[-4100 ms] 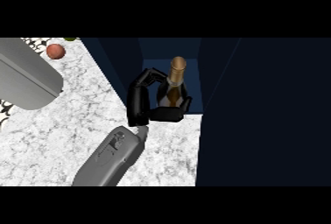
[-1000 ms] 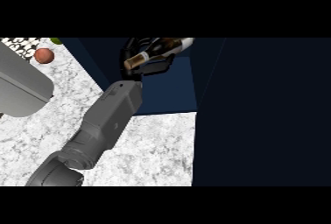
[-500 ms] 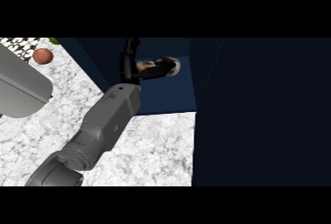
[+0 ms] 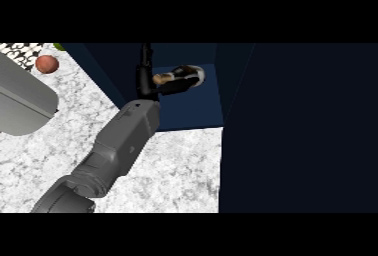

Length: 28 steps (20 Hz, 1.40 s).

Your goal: Pick up the wine, place it into the cabinet and close the cabinet

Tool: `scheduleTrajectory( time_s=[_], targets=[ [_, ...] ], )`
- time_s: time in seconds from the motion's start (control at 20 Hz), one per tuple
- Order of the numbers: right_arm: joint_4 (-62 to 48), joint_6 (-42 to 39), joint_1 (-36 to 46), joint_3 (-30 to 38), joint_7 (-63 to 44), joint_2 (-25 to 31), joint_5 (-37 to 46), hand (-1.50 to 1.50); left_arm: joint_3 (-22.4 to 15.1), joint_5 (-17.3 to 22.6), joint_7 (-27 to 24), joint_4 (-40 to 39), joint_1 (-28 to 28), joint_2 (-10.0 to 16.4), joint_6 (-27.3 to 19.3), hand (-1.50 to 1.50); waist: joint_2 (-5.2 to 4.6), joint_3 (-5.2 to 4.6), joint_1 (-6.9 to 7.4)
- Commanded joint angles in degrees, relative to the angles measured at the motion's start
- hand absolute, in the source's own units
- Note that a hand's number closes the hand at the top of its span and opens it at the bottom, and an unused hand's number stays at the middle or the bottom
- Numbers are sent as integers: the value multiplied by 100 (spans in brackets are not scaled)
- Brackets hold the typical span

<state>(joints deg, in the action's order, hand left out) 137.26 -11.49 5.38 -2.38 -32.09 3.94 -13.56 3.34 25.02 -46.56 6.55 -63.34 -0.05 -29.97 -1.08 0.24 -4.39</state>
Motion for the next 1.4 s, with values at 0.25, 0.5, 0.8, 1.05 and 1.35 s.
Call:
scheduleTrajectory(
  time_s=[0.25,0.5,0.8,1.05,1.35],
  targets=[
    [444,61,9,37,-284,74,-232,-150,109,-3,-254,-107,280,5,150,-150,-38,-35,18],
    [222,107,76,-11,-169,-12,-153,-150,61,-7,-552,-34,463,5,642,-150,-36,-35,22],
    [512,-26,-279,9,-275,87,-313,-150,2,-50,-429,-51,520,5,970,-150,25,-29,99],
    [686,210,-25,-1,-564,48,-319,-150,-20,35,-377,-10,365,5,1001,-150,36,-34,88],
    [370,2,-183,110,-201,42,-430,-150,-47,436,-391,149,445,5,1330,-150,54,-27,104]
  ],
)
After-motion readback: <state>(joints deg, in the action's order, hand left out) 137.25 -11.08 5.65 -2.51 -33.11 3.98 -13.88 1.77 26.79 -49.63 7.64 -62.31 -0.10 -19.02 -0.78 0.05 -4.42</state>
